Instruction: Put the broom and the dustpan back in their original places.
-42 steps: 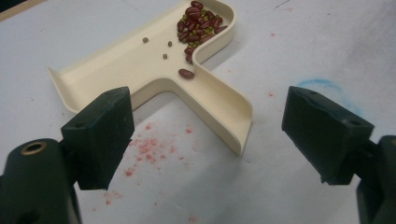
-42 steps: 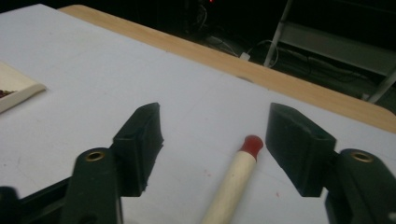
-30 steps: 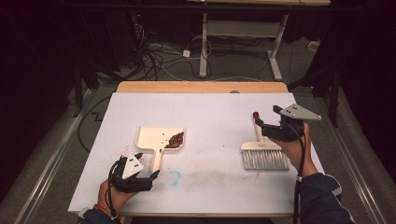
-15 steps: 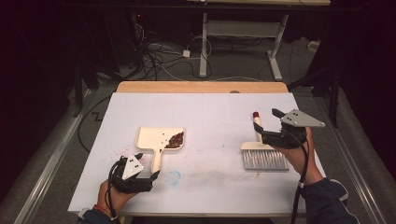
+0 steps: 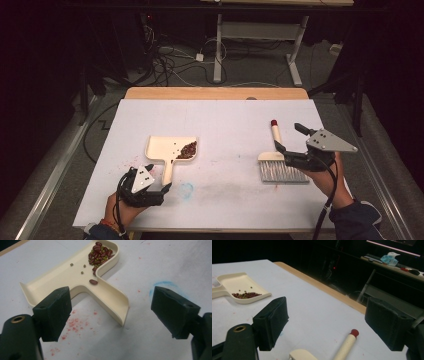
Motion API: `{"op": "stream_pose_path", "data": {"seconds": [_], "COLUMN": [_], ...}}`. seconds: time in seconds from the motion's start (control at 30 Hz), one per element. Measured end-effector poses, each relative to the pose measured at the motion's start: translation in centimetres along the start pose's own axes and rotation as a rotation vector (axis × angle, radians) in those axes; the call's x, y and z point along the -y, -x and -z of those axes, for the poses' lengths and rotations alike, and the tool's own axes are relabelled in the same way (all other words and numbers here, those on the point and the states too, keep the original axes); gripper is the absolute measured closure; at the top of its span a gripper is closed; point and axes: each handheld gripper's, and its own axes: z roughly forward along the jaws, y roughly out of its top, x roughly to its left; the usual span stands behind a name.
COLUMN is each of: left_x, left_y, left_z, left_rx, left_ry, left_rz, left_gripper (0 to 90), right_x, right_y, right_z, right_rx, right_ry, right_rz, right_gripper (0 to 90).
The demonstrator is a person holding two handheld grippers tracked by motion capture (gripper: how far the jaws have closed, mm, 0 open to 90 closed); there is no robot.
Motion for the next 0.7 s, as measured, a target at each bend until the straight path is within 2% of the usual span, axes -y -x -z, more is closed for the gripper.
{"op": "stream_pose_path", "data": {"seconds": [0.3, 0.43, 0.7], "left_x": [0.1, 0.0, 0.0], "left_y": [0.0, 0.0, 0.1], "left_z": [0.1, 0.2, 0.2], "left_rx": [0.008, 0.003, 0.006], "left_ry": [-0.007, -0.001, 0.002], "left_rz": [-0.010, -0.008, -0.015], "left_gripper": [16.5, 16.5, 16.5], "right_x": [1.1, 2.0, 4.1], "right_y": [-0.3, -0.7, -1.2], "right_z": [1.5, 1.9, 2.3], "right_rx": [0.000, 0.016, 0.030], "right_ry": [0.024, 0.038, 0.024], "right_rz": [0.011, 0.018, 0.047], "right_gripper": [18.5, 18.0, 17.8]}}
